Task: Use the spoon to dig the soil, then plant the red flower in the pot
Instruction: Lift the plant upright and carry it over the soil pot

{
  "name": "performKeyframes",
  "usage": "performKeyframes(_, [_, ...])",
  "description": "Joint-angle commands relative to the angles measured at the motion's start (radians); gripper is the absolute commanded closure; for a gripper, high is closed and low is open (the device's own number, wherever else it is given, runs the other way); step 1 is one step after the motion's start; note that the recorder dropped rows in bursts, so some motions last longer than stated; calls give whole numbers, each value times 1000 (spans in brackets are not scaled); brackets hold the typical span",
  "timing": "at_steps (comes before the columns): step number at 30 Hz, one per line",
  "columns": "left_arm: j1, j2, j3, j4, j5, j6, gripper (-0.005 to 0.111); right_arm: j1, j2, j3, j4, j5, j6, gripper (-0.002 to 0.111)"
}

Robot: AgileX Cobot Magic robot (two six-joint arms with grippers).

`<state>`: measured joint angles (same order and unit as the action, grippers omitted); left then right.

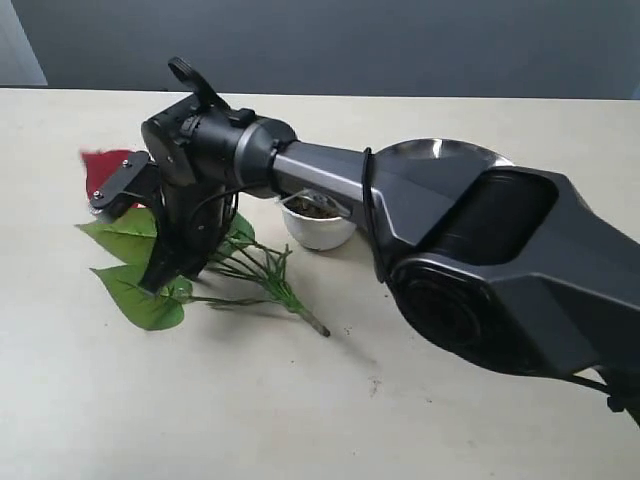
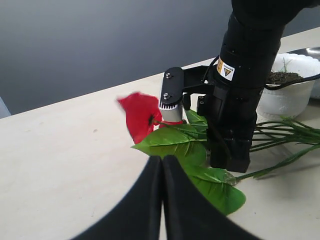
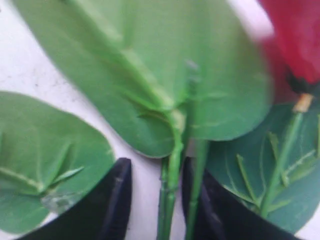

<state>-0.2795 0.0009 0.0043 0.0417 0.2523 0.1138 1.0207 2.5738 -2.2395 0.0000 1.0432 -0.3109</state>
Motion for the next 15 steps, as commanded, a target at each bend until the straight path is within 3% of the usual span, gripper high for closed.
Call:
performKeyframes(1, [-4,-1,-4,-2,-12,-2,106,-2,18,1,-16,-10,0,101])
performKeyframes(3, [-4,-1,-4,-2,-12,-2,106,-2,6,1,-16,-15,0,109])
performKeyframes(15, [-4,-1,-4,-2,-12,-2,106,-4,-287,1,37,-191,63,109])
